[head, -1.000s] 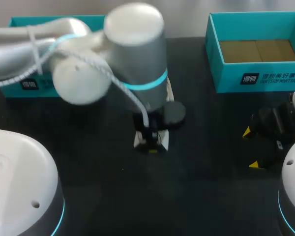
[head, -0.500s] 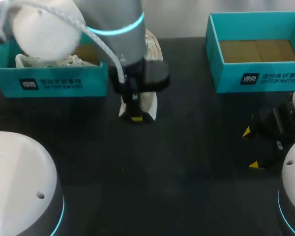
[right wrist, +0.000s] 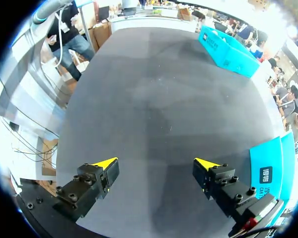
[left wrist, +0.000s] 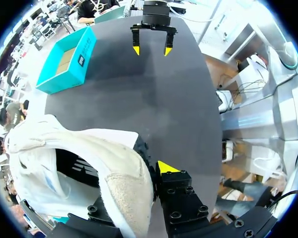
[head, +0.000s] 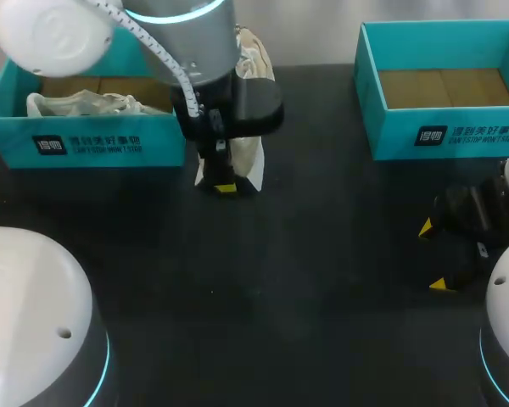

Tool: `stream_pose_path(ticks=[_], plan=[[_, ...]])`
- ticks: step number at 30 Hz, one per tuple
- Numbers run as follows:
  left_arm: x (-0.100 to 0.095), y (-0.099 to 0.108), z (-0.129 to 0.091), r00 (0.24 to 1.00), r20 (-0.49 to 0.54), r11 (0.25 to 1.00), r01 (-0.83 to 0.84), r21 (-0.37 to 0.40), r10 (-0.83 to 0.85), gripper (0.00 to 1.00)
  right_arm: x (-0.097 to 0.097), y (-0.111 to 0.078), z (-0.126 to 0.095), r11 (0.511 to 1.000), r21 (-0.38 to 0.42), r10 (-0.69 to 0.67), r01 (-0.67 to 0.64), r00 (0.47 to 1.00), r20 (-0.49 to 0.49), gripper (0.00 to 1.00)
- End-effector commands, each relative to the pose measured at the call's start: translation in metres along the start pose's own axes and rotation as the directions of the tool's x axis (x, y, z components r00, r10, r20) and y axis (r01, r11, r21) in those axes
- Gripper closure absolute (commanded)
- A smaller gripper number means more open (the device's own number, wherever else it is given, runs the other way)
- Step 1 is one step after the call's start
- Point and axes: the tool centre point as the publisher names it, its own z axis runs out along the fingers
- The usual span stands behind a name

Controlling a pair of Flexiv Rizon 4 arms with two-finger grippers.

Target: Take the shoe out of the shoebox, open the shoe tongue, remove and reinsert the insole, then place the shoe into the shoebox

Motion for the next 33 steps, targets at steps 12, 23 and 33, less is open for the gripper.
stream_pose_path(ticks=[12,23,33], plan=[[-0.094,0.071,-0.067,0.997,0.071,0.998,0.026,0.052,-0.029,1.0,0.001,0.001,0.0,1.0,0.004,0.0,0.0,1.0,0.002,0.0],[-0.17,0.135,-0.071,0.998,0.061,1.0,0.011,0.015,-0.012,1.0,0.001,0.001,0.0,1.0,0.004,0.0,0.0,1.0,0.002,0.0],[-0.234,0.189,-0.08,0.996,0.084,1.0,0.022,0.004,-0.022,1.0,0.001,0.001,0.0,1.0,0.004,0.0,0.0,1.0,0.002,0.0]])
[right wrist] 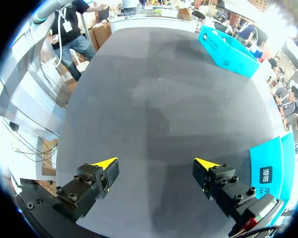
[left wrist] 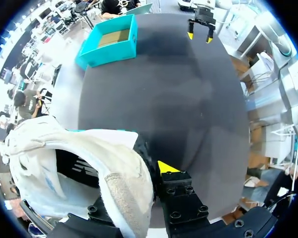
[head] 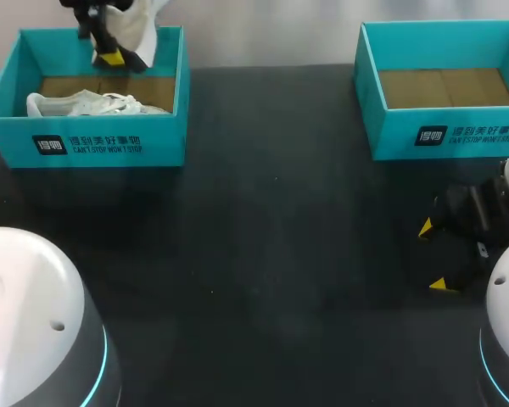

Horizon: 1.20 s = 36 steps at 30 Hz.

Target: Take the shoe out of the shoebox, open the shoe tongue, remove and reinsert the insole, then place the shoe into the shoebox

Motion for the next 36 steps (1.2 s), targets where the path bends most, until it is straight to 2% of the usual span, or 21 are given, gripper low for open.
stream_pose_path(ticks=[1,13,18,36], plan=[[-0.033,0.021,-0.003,1.0,-0.023,1.0,0.0,0.01,0.0,1.0,0.001,0.001,0.0,1.0,0.004,0.0,0.0,1.0,0.002,0.0],[-0.105,0.052,0.01,0.999,-0.021,0.999,-0.035,0.005,0.035,1.0,0.001,0.001,0.0,1.0,0.004,0.0,0.0,1.0,0.002,0.0],[-0.143,0.076,0.012,0.999,-0.026,1.0,-0.021,0.021,0.022,1.0,0.001,0.001,0.0,1.0,0.004,0.0,0.0,1.0,0.002,0.0],[-0.143,0.076,0.012,0.999,-0.026,1.0,-0.021,0.021,0.022,1.0,0.001,0.001,0.0,1.0,0.004,0.0,0.0,1.0,0.002,0.0]])
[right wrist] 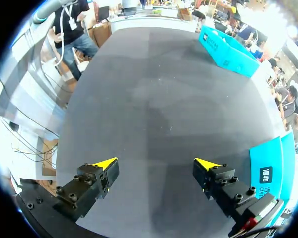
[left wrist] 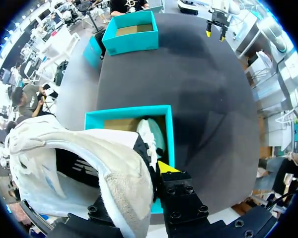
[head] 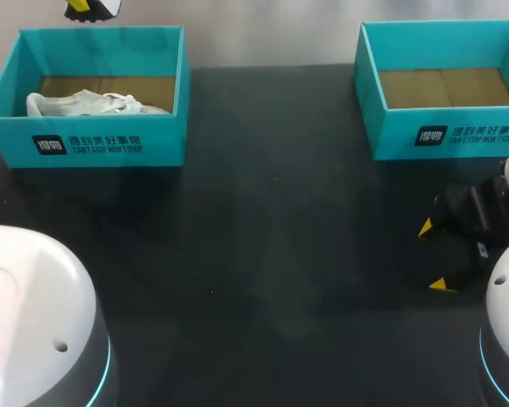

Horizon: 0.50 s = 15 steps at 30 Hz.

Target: Take the shoe out of the shoebox, open the shoe tongue, remove and reinsert the insole, then place the shoe into the shoebox

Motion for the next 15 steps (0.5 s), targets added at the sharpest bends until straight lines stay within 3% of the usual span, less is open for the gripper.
stream_pose_path(ticks=[1,3,9,10,15], plan=[[0.001,0.0,-0.002,1.0,0.002,1.0,-0.001,0.001,0.001,1.0,0.001,0.001,0.0,1.0,0.004,0.0,0.0,1.0,0.002,0.0],[0.001,0.0,-0.002,1.0,0.002,1.0,-0.001,0.001,0.001,1.0,0.001,0.001,0.0,1.0,0.004,0.0,0.0,1.0,0.002,0.0],[-0.055,0.071,0.024,0.998,0.038,0.999,0.047,0.025,-0.048,1.0,0.001,0.001,0.0,1.0,0.004,0.0,0.0,1.0,0.002,0.0],[-0.064,0.082,0.029,0.996,0.072,0.998,0.047,-0.033,-0.045,1.0,0.001,0.001,0.0,1.0,0.004,0.0,0.0,1.0,0.002,0.0],[-0.086,0.126,0.03,0.995,0.101,0.999,0.029,-0.023,-0.027,1.0,0.001,0.001,0.0,1.0,0.004,0.0,0.0,1.0,0.002,0.0]])
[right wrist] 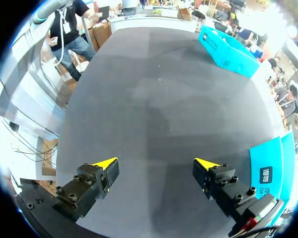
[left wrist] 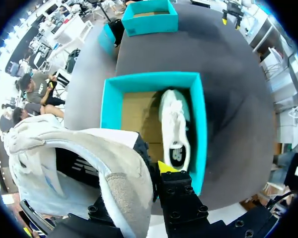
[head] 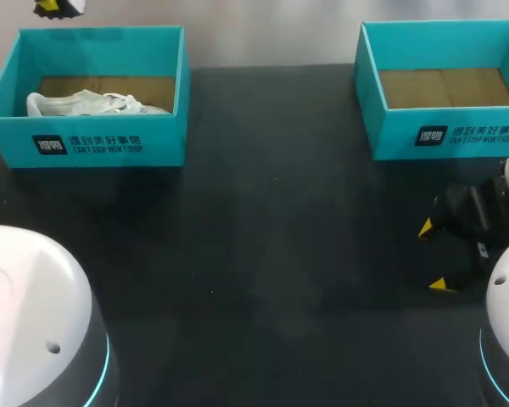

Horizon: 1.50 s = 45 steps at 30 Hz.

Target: Take the shoe out of the shoebox, open the shoe tongue, remove and reinsert the insole, then place the shoe into the shoebox

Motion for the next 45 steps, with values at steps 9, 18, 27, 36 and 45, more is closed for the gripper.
stream_pose_path(ticks=[9,18,27,36,45], plan=[[-0.028,0.064,0.015,0.99,-0.044,0.989,-0.13,0.075,0.133,1.0,0.001,0.001,0.0,1.0,0.004,0.0,0.0,1.0,0.002,0.0],[-0.034,0.086,0.014,0.867,-0.053,0.867,-0.49,0.091,0.495,1.0,0.001,0.001,0.0,1.0,0.004,0.0,0.0,1.0,0.002,0.0],[-0.042,0.104,-0.001,0.569,-0.074,0.574,-0.813,0.098,0.819,1.0,0.001,0.001,0.0,1.0,0.004,0.0,0.0,1.0,0.002,0.0],[-0.042,0.104,-0.001,0.569,-0.074,0.574,-0.813,0.098,0.819,1.0,0.001,0.001,0.0,1.0,0.004,0.0,0.0,1.0,0.002,0.0],[-0.043,0.108,0.003,0.514,-0.091,0.519,-0.853,0.047,0.853,1.0,0.001,0.001,0.0,1.0,0.004,0.0,0.0,1.0,0.002,0.0]])
